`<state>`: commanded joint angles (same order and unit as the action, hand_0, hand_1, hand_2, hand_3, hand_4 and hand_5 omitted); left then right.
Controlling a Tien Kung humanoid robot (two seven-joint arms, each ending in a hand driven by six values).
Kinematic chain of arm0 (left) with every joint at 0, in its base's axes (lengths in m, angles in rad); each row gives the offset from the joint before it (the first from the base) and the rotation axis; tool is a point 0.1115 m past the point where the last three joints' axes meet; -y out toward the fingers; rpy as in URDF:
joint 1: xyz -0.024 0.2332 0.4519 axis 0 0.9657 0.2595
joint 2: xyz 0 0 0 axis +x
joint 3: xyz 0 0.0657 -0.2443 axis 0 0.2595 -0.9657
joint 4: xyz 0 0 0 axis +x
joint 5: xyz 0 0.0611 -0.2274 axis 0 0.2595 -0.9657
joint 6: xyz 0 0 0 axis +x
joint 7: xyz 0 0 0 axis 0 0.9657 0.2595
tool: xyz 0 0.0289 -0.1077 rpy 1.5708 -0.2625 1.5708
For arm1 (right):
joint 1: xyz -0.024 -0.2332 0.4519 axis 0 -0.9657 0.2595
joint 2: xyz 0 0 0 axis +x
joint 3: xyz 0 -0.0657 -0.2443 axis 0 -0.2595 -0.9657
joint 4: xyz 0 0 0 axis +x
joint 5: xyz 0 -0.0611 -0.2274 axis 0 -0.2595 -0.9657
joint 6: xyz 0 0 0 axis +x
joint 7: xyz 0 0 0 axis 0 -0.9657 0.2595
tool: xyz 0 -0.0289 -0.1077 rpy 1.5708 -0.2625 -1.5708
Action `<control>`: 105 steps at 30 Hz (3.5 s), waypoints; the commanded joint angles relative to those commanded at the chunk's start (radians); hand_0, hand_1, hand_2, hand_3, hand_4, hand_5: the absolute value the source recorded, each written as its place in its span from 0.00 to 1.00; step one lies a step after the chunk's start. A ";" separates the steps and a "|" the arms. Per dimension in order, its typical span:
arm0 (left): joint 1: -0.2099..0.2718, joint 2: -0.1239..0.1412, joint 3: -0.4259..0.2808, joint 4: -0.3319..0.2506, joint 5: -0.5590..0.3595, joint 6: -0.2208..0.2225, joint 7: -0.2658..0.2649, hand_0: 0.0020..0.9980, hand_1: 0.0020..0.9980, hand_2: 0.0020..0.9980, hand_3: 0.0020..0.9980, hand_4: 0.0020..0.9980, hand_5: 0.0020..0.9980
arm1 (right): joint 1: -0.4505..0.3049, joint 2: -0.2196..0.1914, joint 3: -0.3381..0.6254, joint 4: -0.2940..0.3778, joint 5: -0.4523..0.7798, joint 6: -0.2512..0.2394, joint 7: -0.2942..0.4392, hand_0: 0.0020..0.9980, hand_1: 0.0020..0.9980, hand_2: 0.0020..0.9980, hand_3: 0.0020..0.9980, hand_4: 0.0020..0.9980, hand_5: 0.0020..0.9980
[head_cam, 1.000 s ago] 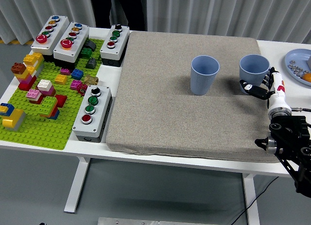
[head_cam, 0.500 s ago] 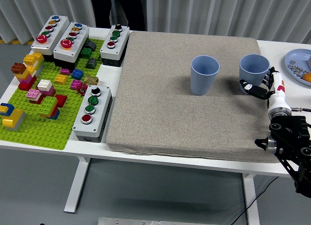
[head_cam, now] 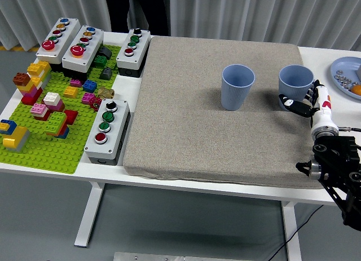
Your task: Pick cup pour cup place
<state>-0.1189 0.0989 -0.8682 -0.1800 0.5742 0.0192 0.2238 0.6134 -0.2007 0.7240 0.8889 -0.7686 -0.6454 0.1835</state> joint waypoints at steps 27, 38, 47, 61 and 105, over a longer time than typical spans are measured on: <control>-0.004 -0.001 -0.004 0.000 0.002 -0.001 0.000 0.77 0.80 0.84 0.77 0.51 0.95 | -0.008 -0.010 0.032 0.016 -0.028 0.060 -0.045 0.84 0.78 0.80 0.86 0.80 0.13; -0.004 -0.001 -0.004 0.000 0.002 -0.001 0.000 0.77 0.80 0.84 0.77 0.51 0.95 | -0.011 -0.016 0.043 0.028 -0.046 0.073 -0.058 0.90 0.84 0.92 0.94 0.86 0.18; 0.001 -0.001 -0.001 0.000 0.001 -0.001 0.000 0.76 0.80 0.84 0.77 0.51 0.95 | -0.016 -0.014 0.044 0.029 -0.068 0.085 -0.079 0.90 0.85 0.94 0.96 0.90 0.21; 0.008 0.001 0.007 0.000 -0.011 -0.001 -0.002 0.77 0.80 0.84 0.77 0.51 0.95 | -0.027 -0.025 0.058 0.041 -0.095 0.094 -0.099 0.91 0.85 0.95 0.97 0.90 0.21; 0.015 0.003 -0.021 0.000 0.002 -0.004 0.005 0.77 0.80 0.84 0.77 0.51 0.94 | -0.231 -0.184 0.184 0.322 -0.182 0.082 -0.138 0.91 0.86 0.96 0.97 0.90 0.22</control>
<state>-0.1036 0.1021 -0.8888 -0.1800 0.5762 0.0154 0.2291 0.3824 -0.3846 0.9085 1.2109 -0.9508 -0.5636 0.0456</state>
